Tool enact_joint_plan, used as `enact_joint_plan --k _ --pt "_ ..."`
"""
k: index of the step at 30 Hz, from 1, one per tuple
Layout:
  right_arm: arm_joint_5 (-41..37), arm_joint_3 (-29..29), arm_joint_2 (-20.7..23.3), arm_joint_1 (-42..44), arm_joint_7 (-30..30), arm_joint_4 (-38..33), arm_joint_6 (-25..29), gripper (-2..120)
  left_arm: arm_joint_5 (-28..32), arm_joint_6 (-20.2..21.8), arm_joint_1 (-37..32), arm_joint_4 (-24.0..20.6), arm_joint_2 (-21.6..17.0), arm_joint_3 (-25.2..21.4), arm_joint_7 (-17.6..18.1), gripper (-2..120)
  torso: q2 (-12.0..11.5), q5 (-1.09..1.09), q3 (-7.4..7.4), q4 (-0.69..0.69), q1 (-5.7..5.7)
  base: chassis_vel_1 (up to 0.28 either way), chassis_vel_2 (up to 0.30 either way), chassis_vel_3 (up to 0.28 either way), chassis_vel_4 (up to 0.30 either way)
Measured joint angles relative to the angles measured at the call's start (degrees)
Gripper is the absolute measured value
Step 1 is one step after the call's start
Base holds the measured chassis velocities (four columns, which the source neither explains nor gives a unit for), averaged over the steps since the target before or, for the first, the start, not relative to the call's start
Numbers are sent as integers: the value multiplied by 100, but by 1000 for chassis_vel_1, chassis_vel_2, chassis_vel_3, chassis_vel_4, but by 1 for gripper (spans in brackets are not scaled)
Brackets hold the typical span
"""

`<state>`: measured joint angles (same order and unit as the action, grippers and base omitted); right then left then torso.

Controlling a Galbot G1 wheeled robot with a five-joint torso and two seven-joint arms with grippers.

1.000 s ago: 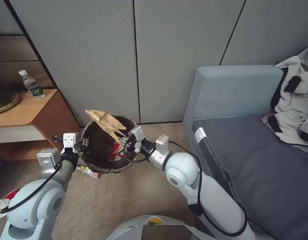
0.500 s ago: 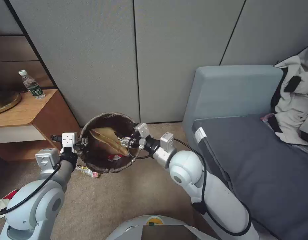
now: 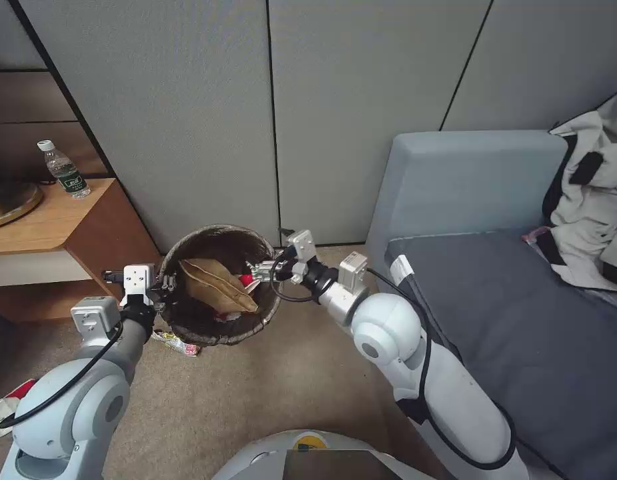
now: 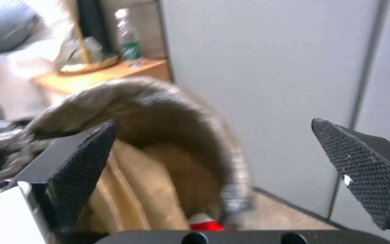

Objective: Pick up the trash bin, then pick up the garbage from the floor and place it into the trash bin.

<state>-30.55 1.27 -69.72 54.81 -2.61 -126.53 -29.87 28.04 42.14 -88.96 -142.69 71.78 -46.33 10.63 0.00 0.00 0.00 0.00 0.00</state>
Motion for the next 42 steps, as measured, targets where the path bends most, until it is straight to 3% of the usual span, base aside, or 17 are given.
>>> enact_joint_plan --k 5,10,14,27,42 --pt "75 -507 -148 546 -381 -61 462 100 26 0 -9 -1 -3 -33 -8 2 0 0 0 0 0 0 0 0 0" --pt "503 -1160 -287 1171 -356 -46 1017 100 34 0 -7 -5 4 -42 -13 2 0 0 0 -2 0 0 0 0 0" --pt "1604 -1650 -422 1724 -168 244 2172 100 28 0 -14 -5 24 -30 -16 2 0 0 0 0 0 0 0 0 0" --pt "2239 -2560 -918 2815 -163 203 2703 100 33 0 -72 -21 -36 -88 -41 2 0 0 0 -1 0 0 0 0 0" --pt "1979 -2774 -842 3014 -158 -5 2585 100 -43 0 -156 -48 22 -124 -131 2 0 0 0 0 0 0 0 0 0"
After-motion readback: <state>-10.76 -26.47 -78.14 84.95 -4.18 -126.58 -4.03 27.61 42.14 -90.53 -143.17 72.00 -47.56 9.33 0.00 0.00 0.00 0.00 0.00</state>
